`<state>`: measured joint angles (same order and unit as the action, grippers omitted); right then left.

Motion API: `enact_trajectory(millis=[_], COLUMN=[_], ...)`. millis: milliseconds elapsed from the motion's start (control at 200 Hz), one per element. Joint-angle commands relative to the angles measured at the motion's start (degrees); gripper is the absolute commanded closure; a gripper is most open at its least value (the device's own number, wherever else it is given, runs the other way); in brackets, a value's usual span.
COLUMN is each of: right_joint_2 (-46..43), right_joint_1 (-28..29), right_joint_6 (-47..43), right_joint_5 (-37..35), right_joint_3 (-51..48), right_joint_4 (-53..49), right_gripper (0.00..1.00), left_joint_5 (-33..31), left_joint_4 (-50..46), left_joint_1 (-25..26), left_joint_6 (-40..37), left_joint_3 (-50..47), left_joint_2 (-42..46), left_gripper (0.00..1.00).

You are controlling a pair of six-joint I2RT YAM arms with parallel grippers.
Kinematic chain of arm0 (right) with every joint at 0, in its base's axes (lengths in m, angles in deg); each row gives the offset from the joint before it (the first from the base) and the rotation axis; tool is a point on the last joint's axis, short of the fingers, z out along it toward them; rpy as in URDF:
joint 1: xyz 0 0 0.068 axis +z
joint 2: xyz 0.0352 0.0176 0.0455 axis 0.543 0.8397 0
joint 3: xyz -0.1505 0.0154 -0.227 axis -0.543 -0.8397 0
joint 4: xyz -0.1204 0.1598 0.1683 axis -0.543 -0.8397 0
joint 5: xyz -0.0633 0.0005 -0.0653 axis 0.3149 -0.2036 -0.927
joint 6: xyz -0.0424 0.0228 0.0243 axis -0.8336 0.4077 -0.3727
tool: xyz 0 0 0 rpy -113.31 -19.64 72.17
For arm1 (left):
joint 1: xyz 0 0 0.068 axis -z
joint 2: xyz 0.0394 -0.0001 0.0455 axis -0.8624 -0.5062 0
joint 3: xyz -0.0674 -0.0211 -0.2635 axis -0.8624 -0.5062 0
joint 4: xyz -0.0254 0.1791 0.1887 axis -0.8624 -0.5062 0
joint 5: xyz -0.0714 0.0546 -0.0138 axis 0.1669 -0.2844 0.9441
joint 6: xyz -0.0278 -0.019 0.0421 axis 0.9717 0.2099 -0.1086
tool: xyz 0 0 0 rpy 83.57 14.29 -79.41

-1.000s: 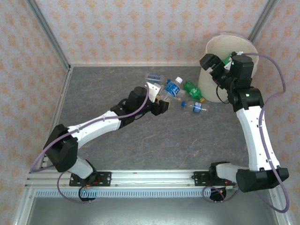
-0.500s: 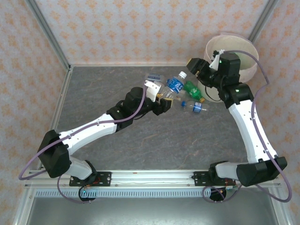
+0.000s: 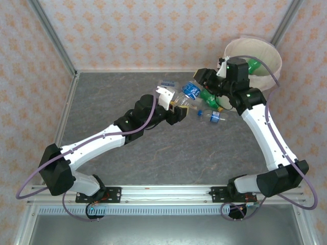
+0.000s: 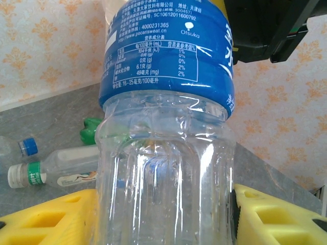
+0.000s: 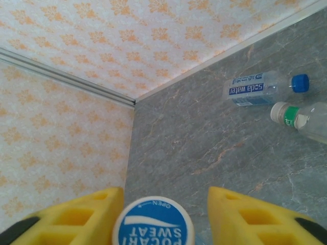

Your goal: Put the plastic bottles in the bin

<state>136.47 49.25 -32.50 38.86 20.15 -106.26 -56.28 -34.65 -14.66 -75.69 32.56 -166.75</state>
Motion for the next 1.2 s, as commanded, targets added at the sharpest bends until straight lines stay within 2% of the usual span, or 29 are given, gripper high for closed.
enact_trajectory(millis=[0, 135, 255, 360, 400, 521, 581, 936, 1191], right_joint_2=[0.7, 0.9, 0.6, 0.0, -0.2, -0.6, -0.6, -0.1, -0.1], right_joint_1=[0.4, 0.5, 0.5, 0.5, 0.4, 0.1, -0.7, -14.1, -24.5], right_joint_6=[-0.5, -0.8, -0.8, -0.4, -0.2, 0.0, 0.0, 2.5, 10.8], right_joint_5=[1.5, 1.4, 0.2, -1.2, -1.8, -3.5, -4.0, -3.3, -11.5], right_joint_3=[1.8, 3.0, 4.0, 4.6, 4.6, 6.0, 6.8, 12.4, 12.3], right_joint_4=[0.1, -0.7, -0.9, -0.6, -0.3, 0.1, 0.2, 1.9, 7.8], right_gripper=[0.60, 0.72, 0.73, 0.75, 0.76, 0.77, 0.76, 0.77, 0.77], left_joint_5=[-0.5, -0.5, -0.7, -1.2, -1.6, -2.8, -3.8, -12.8, -17.4], left_joint_4=[1.1, 1.1, 0.8, 0.5, 0.3, 0.2, -0.1, -3.9, -6.4], left_joint_1=[0.3, 0.3, 0.4, 0.4, 0.4, 0.4, 0.4, 0.2, 0.0], left_joint_6=[-1.3, -1.0, -1.1, -0.8, -0.7, -0.6, -0.2, 1.4, 1.9], left_joint_3=[2.0, 2.2, 2.3, 2.4, 2.3, 1.8, 1.4, -0.8, -3.8], left_joint_2=[1.6, 1.6, 1.5, 1.7, 2.0, 3.1, 4.0, 10.5, 16.3], left_gripper=[0.43, 0.43, 0.39, 0.27, 0.16, 0.13, 0.01, 0.01, 0.01])
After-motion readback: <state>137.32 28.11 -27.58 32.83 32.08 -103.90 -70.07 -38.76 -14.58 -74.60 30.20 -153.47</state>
